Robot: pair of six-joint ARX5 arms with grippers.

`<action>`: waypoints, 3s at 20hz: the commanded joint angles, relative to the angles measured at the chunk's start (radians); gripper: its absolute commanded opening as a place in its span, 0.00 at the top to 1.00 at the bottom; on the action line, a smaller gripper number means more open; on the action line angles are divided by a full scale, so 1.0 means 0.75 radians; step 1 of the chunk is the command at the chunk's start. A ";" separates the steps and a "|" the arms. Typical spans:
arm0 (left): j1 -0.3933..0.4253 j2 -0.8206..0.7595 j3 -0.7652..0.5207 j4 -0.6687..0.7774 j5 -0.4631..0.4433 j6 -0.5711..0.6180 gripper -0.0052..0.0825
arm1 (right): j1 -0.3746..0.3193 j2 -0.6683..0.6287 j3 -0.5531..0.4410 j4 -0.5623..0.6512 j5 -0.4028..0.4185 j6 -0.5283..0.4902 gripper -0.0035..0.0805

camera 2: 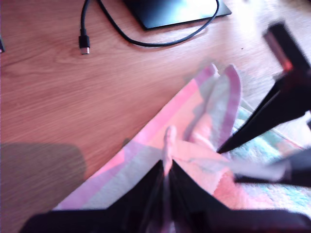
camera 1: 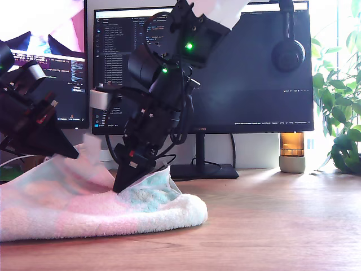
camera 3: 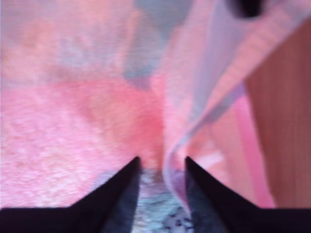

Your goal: Fold the tea towel to a neat square and place it to the right

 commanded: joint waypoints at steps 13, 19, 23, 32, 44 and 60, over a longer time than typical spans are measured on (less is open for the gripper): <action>-0.001 -0.001 -0.026 0.013 0.014 -0.002 0.96 | 0.004 -0.017 0.025 0.087 0.125 -0.012 0.97; -0.001 -0.001 -0.026 0.012 -0.082 -0.001 0.96 | 0.022 -0.017 0.097 0.106 0.154 0.006 0.97; -0.001 -0.001 -0.026 0.007 -0.151 -0.004 0.96 | 0.032 -0.011 0.097 0.171 0.155 0.037 0.97; -0.001 -0.001 -0.026 -0.050 -0.281 -0.013 0.96 | 0.042 0.047 0.097 0.229 0.174 0.092 0.77; -0.001 -0.001 -0.026 -0.038 -0.348 -0.059 0.96 | 0.040 0.047 0.099 -0.077 0.149 0.351 0.76; 0.005 -0.001 -0.026 0.003 -0.400 -0.057 0.95 | 0.041 0.165 0.097 -0.227 -0.121 0.597 0.97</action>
